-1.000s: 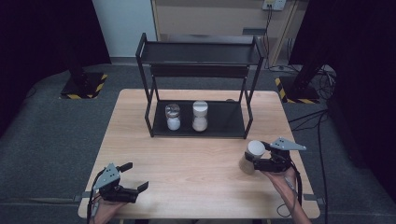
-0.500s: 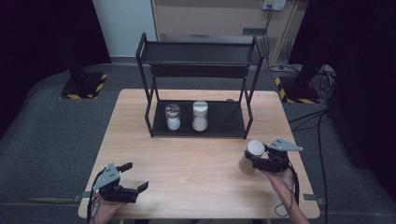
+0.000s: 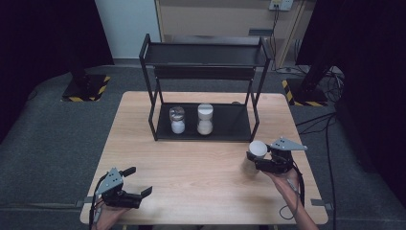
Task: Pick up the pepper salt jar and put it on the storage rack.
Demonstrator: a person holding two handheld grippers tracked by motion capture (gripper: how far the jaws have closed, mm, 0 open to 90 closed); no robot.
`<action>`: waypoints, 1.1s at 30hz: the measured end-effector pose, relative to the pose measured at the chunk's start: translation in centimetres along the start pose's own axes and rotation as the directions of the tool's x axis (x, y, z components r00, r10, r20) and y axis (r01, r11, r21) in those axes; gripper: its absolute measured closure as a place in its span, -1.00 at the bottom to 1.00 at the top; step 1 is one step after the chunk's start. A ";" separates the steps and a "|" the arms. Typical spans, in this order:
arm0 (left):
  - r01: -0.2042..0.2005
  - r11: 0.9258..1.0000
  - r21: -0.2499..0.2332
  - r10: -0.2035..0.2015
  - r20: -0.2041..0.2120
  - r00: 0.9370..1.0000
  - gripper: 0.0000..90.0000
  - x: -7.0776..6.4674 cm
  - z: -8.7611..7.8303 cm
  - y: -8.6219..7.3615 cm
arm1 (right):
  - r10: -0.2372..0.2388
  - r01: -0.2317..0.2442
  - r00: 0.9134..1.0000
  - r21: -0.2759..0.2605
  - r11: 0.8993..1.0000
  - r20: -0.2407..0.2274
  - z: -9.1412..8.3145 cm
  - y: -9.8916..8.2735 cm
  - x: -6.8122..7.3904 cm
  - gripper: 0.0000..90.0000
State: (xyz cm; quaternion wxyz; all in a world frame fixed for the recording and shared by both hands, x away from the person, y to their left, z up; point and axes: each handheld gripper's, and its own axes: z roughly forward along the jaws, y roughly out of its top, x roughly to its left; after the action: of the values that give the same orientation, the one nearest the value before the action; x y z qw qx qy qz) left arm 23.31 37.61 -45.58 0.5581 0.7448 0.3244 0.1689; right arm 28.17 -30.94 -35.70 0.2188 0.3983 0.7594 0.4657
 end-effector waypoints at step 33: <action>0.003 1.000 -0.005 -0.003 0.002 1.000 -1.00 0.1 -0.1 -0.1 | -0.004 0.004 1.000 0.005 1.000 0.003 4.6 6.4 0.7 -0.26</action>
State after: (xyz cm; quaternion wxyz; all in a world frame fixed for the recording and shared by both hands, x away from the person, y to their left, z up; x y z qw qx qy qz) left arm 23.31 37.72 -45.65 0.5607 0.7430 0.3244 0.1680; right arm 33.57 -26.34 -32.20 0.2199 0.3980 0.7611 0.4626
